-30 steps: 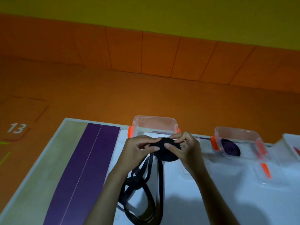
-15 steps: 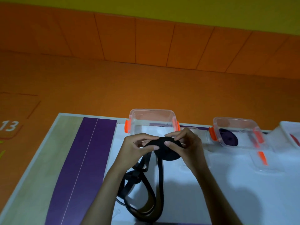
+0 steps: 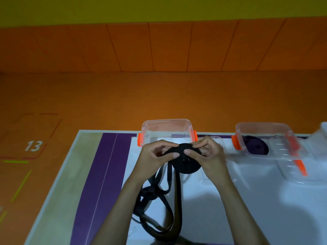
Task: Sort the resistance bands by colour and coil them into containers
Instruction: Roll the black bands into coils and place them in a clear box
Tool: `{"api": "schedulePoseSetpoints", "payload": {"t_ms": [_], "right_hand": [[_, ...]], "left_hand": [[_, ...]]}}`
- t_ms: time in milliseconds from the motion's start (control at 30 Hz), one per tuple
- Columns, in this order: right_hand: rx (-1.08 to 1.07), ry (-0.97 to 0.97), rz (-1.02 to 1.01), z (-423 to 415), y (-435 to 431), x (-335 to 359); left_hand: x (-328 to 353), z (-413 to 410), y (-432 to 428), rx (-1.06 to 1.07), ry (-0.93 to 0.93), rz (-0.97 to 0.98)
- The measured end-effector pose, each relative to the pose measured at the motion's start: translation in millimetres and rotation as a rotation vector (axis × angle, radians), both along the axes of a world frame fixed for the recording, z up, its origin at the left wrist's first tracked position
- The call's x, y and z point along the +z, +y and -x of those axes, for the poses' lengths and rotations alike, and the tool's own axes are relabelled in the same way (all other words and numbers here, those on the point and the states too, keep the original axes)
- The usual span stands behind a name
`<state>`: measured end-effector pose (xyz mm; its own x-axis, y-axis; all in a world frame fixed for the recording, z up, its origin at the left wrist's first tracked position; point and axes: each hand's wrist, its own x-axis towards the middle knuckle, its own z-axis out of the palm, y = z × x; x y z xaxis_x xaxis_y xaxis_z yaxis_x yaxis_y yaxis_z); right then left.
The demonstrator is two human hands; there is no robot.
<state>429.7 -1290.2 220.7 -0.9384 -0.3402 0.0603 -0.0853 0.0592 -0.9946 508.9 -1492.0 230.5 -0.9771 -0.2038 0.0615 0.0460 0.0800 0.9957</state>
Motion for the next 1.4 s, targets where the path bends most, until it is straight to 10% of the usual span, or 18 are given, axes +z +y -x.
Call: {"api": "schedulePoseSetpoints", "payload": {"t_ms": [267,967,1400], "right_hand": [[0.207,-0.010,0.077,1.7,15.3,-5.8],[-0.140,-0.018,0.187,25.0,34.3,-26.5],[-0.240,-0.049,0.109,43.7,41.3,-46.0]], "left_hand": [[-4.2,2.5,9.1,0.043,-0.014,0.052],[-126.3,-48.8,21.3,0.082,-0.499,-0.189],[-129.6,-51.5,5.6,0.266,-0.327,-0.282]]}}
